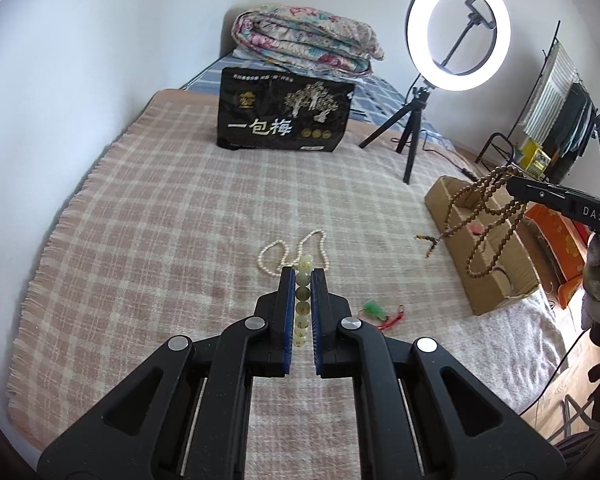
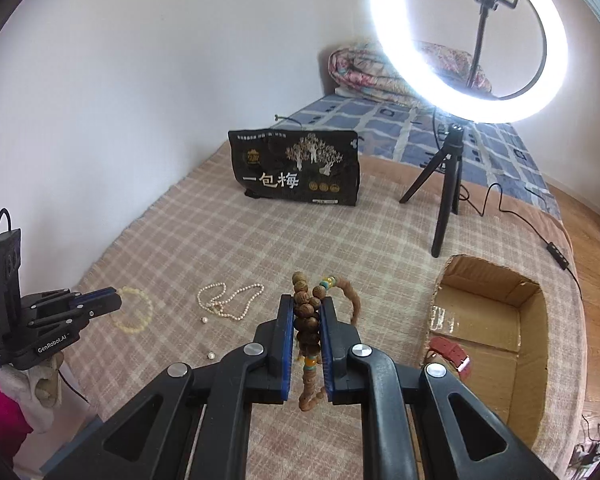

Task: Organize jewelry
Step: 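Release the cream bracelet into the box with the left tool while the right tool drops the beads there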

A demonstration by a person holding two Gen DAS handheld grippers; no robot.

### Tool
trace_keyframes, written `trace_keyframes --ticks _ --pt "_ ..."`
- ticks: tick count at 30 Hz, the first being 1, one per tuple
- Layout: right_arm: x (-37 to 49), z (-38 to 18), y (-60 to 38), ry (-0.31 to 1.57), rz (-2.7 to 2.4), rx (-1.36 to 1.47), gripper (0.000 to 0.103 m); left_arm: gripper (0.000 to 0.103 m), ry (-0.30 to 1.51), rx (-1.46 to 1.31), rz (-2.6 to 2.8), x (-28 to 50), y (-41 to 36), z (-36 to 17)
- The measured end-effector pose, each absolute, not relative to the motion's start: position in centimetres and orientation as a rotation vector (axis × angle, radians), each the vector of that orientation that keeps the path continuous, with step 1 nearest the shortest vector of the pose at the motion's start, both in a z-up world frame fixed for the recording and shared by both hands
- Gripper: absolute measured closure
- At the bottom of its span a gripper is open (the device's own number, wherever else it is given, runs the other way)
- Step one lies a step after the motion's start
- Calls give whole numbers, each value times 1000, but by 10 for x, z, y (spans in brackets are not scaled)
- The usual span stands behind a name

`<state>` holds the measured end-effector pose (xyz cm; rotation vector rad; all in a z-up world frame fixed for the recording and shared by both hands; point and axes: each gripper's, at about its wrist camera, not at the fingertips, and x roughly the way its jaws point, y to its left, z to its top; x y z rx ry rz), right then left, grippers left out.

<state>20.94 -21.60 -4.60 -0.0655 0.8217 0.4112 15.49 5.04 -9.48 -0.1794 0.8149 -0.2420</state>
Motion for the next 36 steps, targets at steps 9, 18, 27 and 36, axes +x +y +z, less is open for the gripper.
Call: trace_keyframes --ticks 9,18,27,36 --pt "184 -21 -245 773 386 -41 93 98 791 -156 -305 145 21 -72" --pt "166 -6 -289 743 326 -25 93 98 781 -122 -379 141 -21 -60" --pt "162 1 -333 732 264 -9 93 98 791 -82 -462 147 -68 -56" --pt "171 -6 -361 741 222 1 93 98 807 -55 -550 158 -120 -57"
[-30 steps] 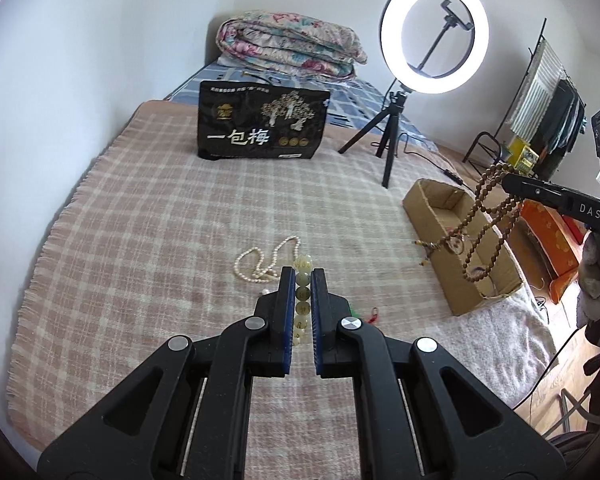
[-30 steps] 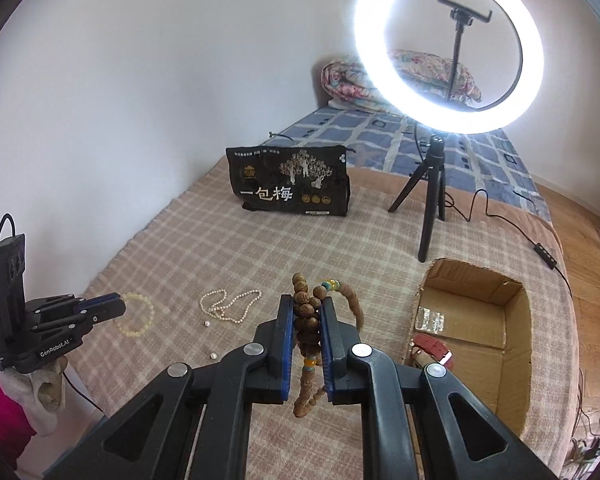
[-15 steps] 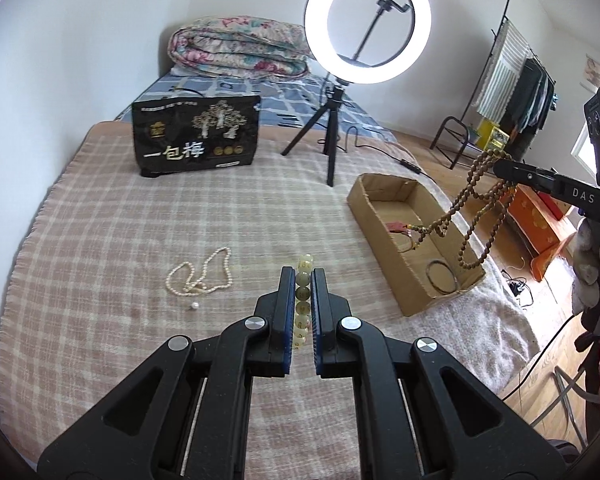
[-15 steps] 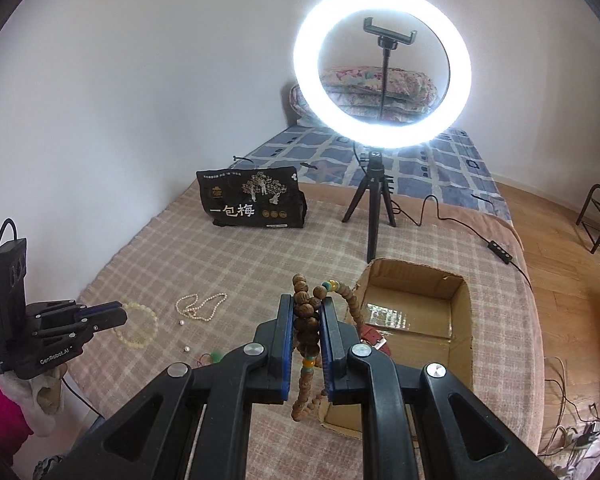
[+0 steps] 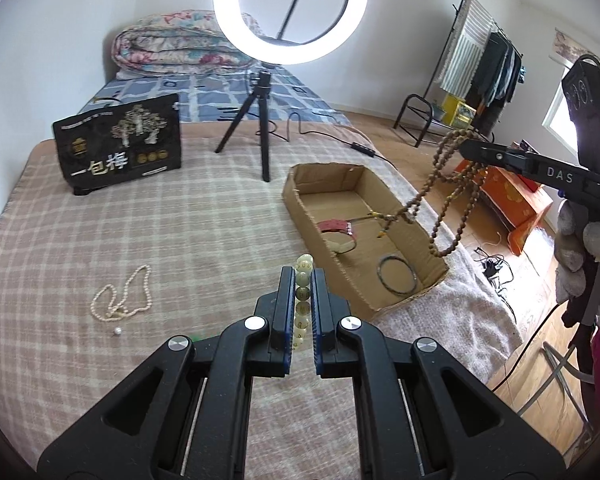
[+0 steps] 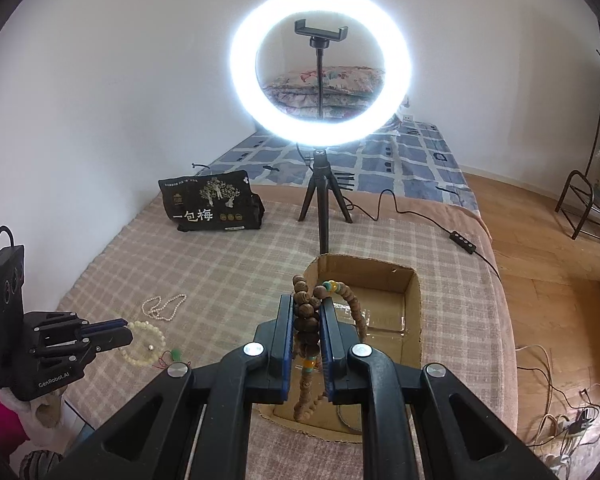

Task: Organize jewelry
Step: 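Release the cream bracelet into the box with the left tool while the right tool drops the beads there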

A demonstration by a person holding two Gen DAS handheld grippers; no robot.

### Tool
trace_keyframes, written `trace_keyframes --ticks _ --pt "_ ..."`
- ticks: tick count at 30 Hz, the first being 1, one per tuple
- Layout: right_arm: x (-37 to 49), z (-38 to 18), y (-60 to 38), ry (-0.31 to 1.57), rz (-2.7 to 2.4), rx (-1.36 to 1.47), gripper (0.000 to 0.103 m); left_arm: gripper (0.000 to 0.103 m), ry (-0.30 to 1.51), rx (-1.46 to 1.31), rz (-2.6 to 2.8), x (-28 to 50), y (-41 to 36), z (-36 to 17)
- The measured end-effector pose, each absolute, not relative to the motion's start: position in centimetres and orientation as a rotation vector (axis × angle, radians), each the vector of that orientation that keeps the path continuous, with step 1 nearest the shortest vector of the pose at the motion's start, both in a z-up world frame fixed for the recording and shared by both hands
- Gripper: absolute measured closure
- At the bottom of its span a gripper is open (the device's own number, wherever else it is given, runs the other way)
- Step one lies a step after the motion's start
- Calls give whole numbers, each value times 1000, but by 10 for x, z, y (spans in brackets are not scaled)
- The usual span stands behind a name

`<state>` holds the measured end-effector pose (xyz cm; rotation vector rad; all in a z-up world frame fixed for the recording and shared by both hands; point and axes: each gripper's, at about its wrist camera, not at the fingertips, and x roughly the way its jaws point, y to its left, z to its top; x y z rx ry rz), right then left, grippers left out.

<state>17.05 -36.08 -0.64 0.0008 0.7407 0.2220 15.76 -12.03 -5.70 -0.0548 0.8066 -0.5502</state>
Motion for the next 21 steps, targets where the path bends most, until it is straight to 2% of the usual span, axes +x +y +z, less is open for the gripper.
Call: trace_keyframes --ticks 21 --pt "219 -47 -404 790 181 33 93 98 876 9 -667 195 -215 -89"
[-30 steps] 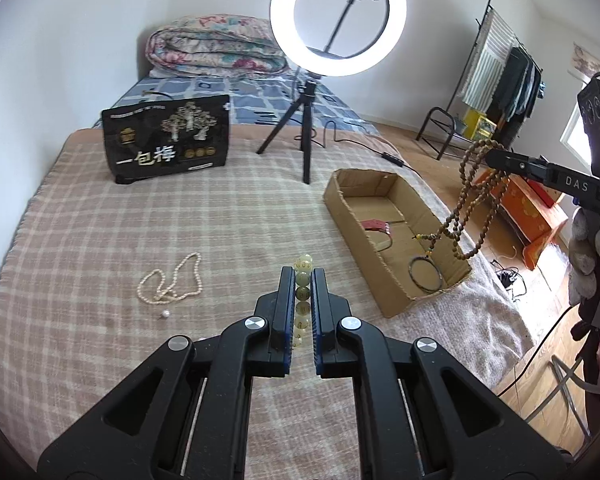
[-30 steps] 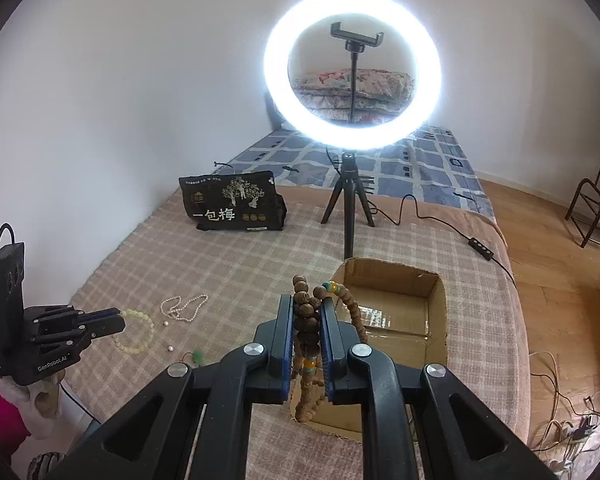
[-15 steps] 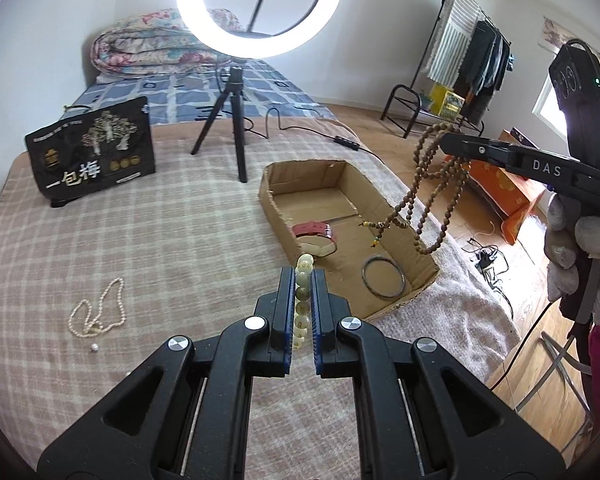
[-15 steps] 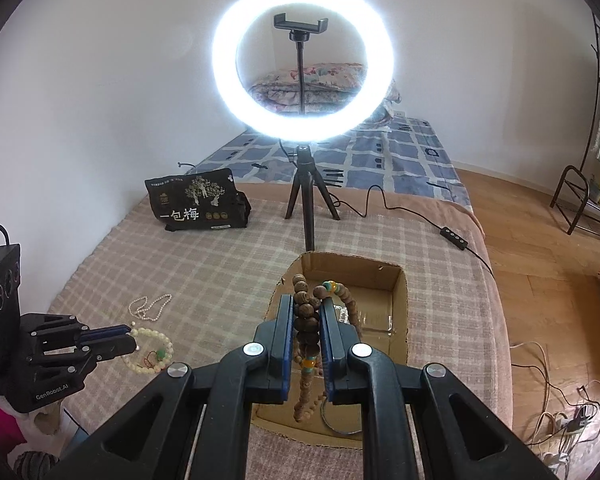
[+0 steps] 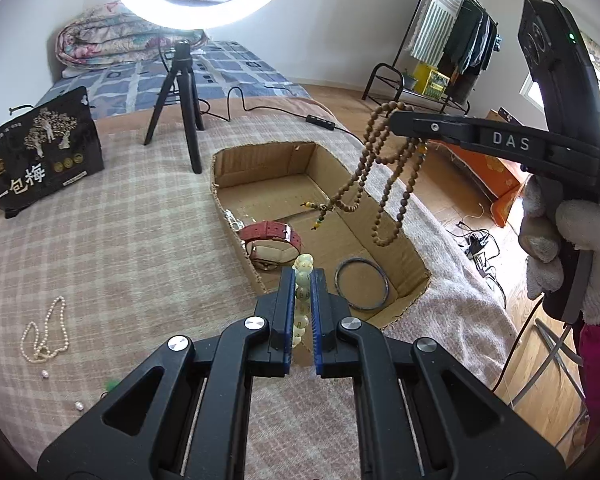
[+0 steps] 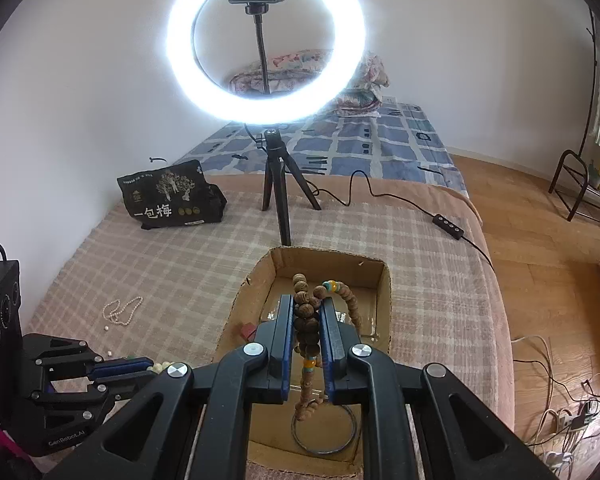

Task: Organize jewelry
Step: 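Release the cream bracelet into the box with the left tool while the right tool drops the beads there, then withdraw both tools from the box, moving the left tool toward the pearl necklace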

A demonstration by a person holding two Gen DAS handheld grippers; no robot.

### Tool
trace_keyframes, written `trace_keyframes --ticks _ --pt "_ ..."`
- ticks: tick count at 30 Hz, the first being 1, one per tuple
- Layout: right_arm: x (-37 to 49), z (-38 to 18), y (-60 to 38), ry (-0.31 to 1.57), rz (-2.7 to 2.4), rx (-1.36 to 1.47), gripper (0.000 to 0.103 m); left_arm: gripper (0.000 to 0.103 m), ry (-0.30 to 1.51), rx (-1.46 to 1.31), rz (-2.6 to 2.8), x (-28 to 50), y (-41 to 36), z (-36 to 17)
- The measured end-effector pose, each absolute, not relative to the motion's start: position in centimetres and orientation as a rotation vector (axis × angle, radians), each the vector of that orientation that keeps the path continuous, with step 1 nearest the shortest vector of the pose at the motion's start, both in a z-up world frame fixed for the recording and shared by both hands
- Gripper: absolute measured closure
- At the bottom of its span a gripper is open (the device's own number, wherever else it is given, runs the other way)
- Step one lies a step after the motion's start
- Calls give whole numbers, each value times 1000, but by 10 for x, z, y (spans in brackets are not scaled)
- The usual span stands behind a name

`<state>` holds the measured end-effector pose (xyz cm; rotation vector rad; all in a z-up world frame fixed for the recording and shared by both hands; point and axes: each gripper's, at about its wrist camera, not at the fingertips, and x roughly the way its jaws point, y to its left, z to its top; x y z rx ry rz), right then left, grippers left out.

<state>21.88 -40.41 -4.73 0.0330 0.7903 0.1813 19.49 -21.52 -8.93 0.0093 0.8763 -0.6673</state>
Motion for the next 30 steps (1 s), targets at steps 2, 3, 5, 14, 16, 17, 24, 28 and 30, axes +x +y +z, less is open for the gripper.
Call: trace_keyframes --ticks 2,3,5,14,16,17,24,28,30 --pt "225 -52 -407 797 178 38 93 98 883 10 -673 198 -220 -92" --pt "227 -55 -408 799 177 39 93 98 886 9 -677 200 -223 -93" --pt "232 -59 -411 805 174 45 93 98 887 8 -681 201 -227 -94" --pt "247 -78 -418 837 172 58 93 98 907 17 -703 206 -245 -103" --pt "250 -81 -418 842 172 59 93 98 910 19 -708 207 -248 -105" --pt "251 -82 -418 844 172 60 93 98 913 20 -711 207 -249 -105" --pt "253 -87 -422 854 176 72 80 96 915 36 -722 206 -253 -108" --pt "249 -85 -424 842 139 76 41 48 909 25 -729 204 -253 -107" --pt "248 -83 -425 833 124 77 26 48 904 37 -730 202 -253 -107"
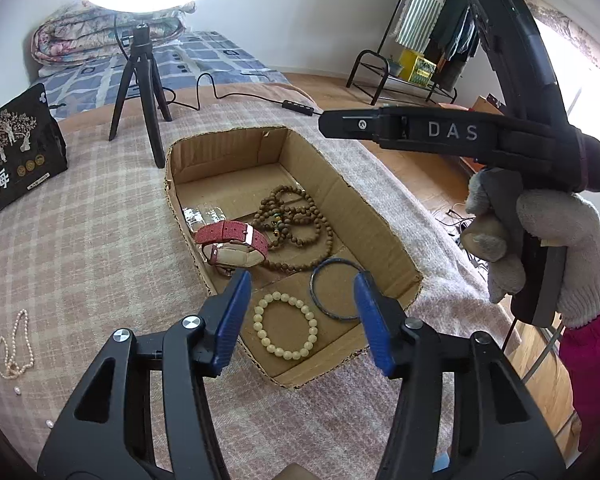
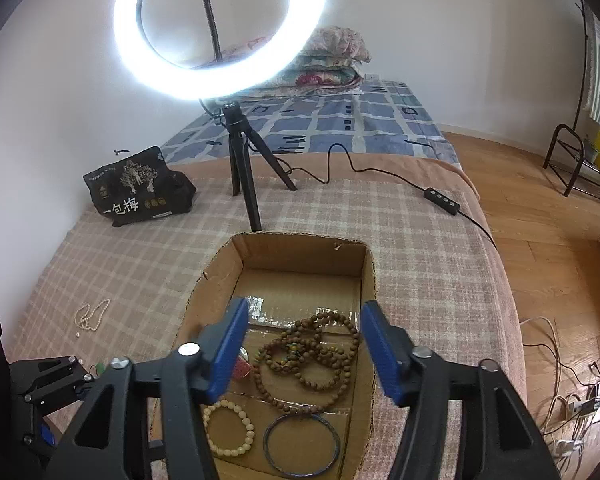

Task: Organize jewelry
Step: 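Withdraw both tools from the box, moving the left tool toward the pearl necklace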

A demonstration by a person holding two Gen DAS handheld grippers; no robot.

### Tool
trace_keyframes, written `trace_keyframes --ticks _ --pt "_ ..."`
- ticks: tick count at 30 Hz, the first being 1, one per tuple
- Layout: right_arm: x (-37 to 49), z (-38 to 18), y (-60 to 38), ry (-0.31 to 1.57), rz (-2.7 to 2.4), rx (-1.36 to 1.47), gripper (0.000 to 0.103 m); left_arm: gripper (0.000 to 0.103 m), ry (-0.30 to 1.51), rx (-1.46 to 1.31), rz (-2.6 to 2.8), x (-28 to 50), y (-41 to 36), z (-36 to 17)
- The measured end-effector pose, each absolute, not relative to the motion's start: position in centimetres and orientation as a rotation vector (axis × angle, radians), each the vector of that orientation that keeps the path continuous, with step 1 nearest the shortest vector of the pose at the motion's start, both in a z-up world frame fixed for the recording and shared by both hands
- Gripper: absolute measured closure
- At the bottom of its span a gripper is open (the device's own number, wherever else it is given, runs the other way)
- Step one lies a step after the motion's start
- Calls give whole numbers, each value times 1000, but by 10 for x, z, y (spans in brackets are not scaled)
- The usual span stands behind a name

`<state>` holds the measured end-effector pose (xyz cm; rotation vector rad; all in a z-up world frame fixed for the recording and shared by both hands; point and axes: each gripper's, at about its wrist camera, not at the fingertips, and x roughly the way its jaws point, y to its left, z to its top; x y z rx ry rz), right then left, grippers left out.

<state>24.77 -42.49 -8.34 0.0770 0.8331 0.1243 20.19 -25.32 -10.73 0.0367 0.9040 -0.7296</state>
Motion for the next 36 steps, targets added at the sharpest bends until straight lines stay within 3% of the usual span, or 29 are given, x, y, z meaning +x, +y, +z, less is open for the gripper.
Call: trace_keyframes --ticks 1,7,22,36 --pt "247 -83 -425 827 120 75 20 48 906 42 -731 201 -254 -108" --pt "246 -84 -423 828 93 73 4 48 911 54 -729 198 -252 -108" --pt "228 -69 -415 792 54 84 0 48 886 57 -681 185 -220 -99" --pt "191 -47 -381 740 106 76 0 48 848 -3 -564 184 -132 -87"
